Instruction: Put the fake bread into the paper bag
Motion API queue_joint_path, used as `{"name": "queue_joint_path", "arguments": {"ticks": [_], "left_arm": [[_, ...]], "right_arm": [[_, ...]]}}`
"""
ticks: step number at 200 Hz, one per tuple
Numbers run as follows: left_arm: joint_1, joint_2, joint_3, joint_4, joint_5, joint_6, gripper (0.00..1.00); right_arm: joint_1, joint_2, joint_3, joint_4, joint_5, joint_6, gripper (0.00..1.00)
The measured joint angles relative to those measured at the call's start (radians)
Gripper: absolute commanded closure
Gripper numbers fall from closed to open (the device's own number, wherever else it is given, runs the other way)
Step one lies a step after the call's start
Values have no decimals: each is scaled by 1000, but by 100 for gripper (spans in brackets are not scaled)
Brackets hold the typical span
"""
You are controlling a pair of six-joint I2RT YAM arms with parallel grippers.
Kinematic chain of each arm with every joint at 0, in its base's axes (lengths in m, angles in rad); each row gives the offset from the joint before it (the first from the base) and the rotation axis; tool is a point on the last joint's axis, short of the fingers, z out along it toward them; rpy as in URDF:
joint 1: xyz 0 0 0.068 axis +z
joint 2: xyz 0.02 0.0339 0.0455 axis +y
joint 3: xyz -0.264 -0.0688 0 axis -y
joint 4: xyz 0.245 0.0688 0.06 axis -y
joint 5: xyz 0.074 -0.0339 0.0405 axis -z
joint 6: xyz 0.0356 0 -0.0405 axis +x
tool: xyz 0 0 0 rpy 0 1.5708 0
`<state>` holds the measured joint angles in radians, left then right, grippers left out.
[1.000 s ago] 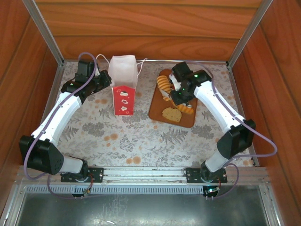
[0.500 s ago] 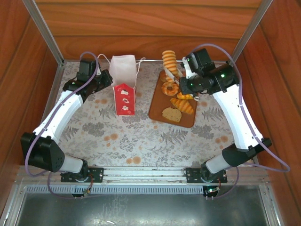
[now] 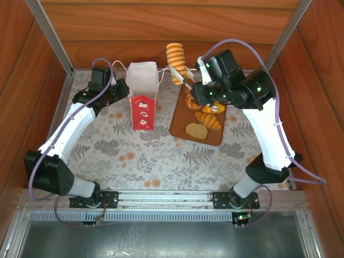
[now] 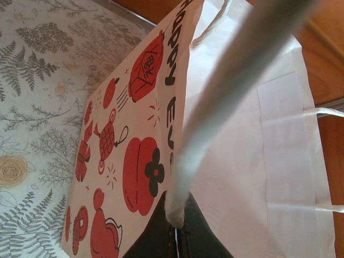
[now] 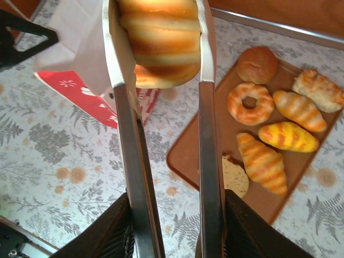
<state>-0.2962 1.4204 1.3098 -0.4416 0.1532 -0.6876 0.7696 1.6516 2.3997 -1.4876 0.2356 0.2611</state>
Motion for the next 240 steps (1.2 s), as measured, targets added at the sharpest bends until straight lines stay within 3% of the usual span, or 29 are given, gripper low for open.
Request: {"name": "queue_joint_path", "arguments": {"ticks": [33,105,240], "left_arm": [[0,0,0,1,-1,-1,100],[0,0,0,20,-2,-2,100],[-5,0,-14,55,4,-21,100]], "right_arm": [[49,73,93,3,-2,0,58],[115,150,101,90,-61,0,58],[121,310,43,132,-17,29,57]]}}
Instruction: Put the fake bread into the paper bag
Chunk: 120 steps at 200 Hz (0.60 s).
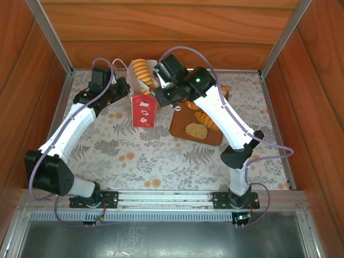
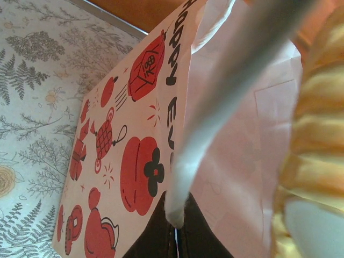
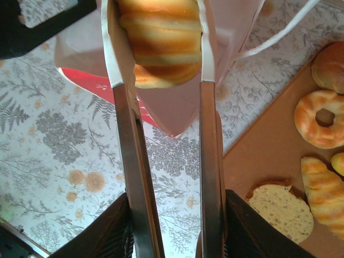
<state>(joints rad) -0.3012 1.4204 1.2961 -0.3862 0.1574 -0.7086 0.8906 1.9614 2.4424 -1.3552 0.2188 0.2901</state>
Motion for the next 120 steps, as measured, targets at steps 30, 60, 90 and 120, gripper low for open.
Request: {"name": "queue_joint_path", "arguments": {"ticks": [30,60,90,120], "left_arm": [[-3,0,0,6,7,0,100],[-8,0,-1,6,10,-5,100],[-8,2,-2,8,14,-6,100],[-8,5,-5,16,15,-6,100]], "right_arm": [[0,10,-11,-1,18,0,56],[0,14,-10,-13,24,-1,54],[-4,32,-10,-52,24,0,53],[-23,57,-10,-77,8,4,52]]}}
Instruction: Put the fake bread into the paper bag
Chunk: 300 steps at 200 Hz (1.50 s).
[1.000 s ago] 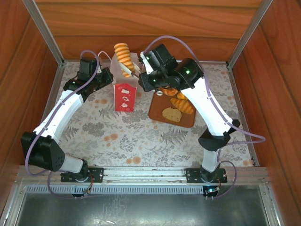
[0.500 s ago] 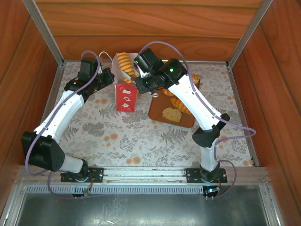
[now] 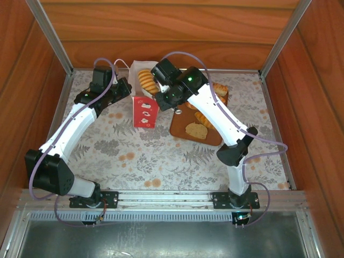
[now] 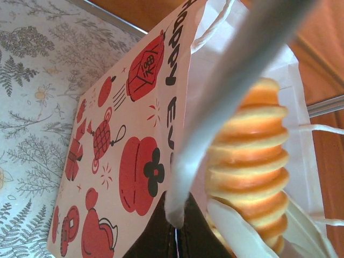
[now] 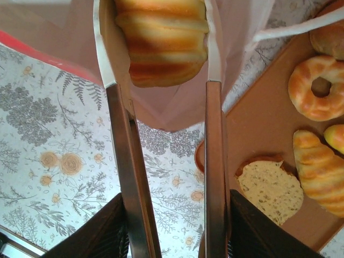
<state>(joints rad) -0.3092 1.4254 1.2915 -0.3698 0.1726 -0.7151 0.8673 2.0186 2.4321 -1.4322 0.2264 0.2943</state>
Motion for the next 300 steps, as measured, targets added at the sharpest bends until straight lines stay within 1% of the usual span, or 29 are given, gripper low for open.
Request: {"name": "queue_joint_path", "arguments": {"ticks": [34,79,105,183,224,258,276,300], "left_arm": [[0,15,0,18,11,0,100],[-1,16,-6,27,6,0,88],[-5,16,-14,33,-1,2,81],[-5,16,-26,34,-18,1,79],[-5,16,-29,34,-19,0,76],[-5,16,-30,34,-18,-1,70],[-5,16,-30,33,-18,-2,65],[-5,16,-30,33,-16,-2,54]], "right_arm": [[-25,18,0,-8,-17,3,48],[-37,18,-19,-9,-26,3,42],[-38,18,-23,-11,-29,3,41],[-45,14,-43,4,-30,3,42],[-45,-34,-86,57,-48,-1,42],[-45,-101,-87,91,-67,-7,43],[-47,-147,-86,104,-72,-9,43],[-51,-208,-87,111,-74,-9,44]]}}
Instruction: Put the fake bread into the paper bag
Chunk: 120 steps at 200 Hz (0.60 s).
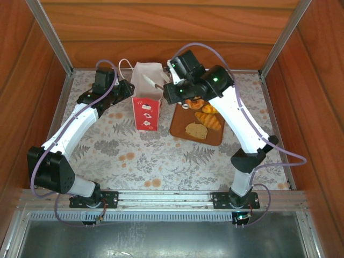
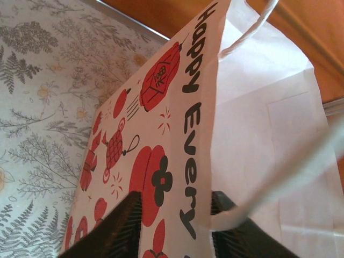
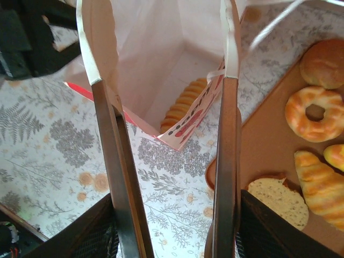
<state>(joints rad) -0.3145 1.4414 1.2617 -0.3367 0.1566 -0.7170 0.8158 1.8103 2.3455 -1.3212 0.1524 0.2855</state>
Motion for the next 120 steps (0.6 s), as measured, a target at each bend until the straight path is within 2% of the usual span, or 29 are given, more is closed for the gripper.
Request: {"name": "queue_joint_path", "arguments": {"ticks": [41,85,120], "left_arm": [[0,0,1,0,6,-7,41],[8,0,6,0,11,-13,39],[22,0,9,0,29,-12,35]], "right_arm": [[-19,-83,0,11,-8,0,44],[-72,-187,-4,23,-19,2,44],[-145,-324,-82,24,-16,14,43]]}}
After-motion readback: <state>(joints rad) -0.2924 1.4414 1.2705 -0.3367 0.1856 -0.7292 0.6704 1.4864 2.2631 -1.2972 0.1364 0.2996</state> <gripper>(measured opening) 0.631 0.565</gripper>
